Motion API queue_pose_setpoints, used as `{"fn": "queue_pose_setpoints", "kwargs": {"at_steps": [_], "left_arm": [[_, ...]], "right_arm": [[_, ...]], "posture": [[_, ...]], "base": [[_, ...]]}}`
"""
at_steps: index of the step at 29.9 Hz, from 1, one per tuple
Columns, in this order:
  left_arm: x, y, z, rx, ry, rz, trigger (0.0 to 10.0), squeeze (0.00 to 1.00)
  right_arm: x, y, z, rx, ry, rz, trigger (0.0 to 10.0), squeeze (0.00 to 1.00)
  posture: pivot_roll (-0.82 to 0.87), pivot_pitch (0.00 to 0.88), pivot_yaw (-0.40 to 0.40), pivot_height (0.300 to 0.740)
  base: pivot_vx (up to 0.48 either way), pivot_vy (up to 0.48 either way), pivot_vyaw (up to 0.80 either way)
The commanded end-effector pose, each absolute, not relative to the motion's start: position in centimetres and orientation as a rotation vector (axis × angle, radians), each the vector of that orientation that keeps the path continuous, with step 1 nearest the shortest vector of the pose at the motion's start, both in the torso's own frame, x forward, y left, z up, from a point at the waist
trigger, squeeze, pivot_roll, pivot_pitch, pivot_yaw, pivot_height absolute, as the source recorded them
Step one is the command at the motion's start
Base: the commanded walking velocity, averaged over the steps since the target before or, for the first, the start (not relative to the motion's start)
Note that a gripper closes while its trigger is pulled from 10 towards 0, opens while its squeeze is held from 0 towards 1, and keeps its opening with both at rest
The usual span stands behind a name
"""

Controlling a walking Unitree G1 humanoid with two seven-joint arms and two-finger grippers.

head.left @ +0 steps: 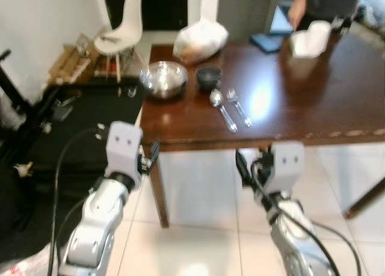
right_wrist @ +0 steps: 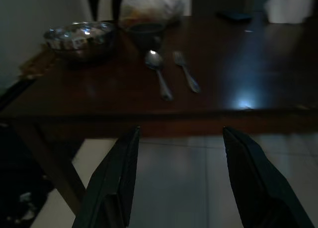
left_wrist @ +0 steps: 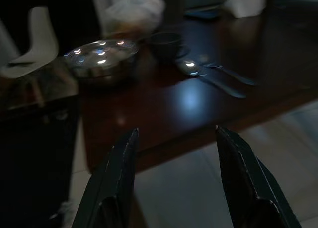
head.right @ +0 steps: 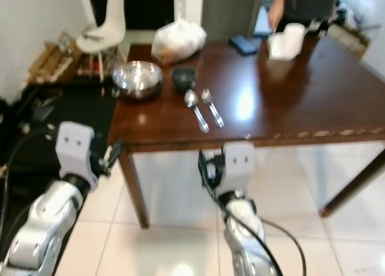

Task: Setting the table

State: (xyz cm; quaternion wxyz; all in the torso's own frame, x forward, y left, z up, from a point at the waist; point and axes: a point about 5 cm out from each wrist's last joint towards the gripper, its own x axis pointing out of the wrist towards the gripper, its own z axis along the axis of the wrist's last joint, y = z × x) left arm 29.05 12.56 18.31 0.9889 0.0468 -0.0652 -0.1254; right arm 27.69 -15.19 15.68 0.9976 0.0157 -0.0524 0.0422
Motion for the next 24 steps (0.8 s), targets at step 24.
{"fn": "queue_pose_setpoints", "kwargs": {"at_steps": [24], "left_arm": [[28.75, 12.92, 17.11, 0.114, -0.09, -0.254, 10.0, 0.0]], "right_arm": [[27.89, -14.96, 14.79, 0.101, -0.045, 0.091, 10.0, 0.0]], "posture": [[-0.06, 0.0, 0.082, 0.74]], "base": [[0.0, 0.0, -0.62]]}}
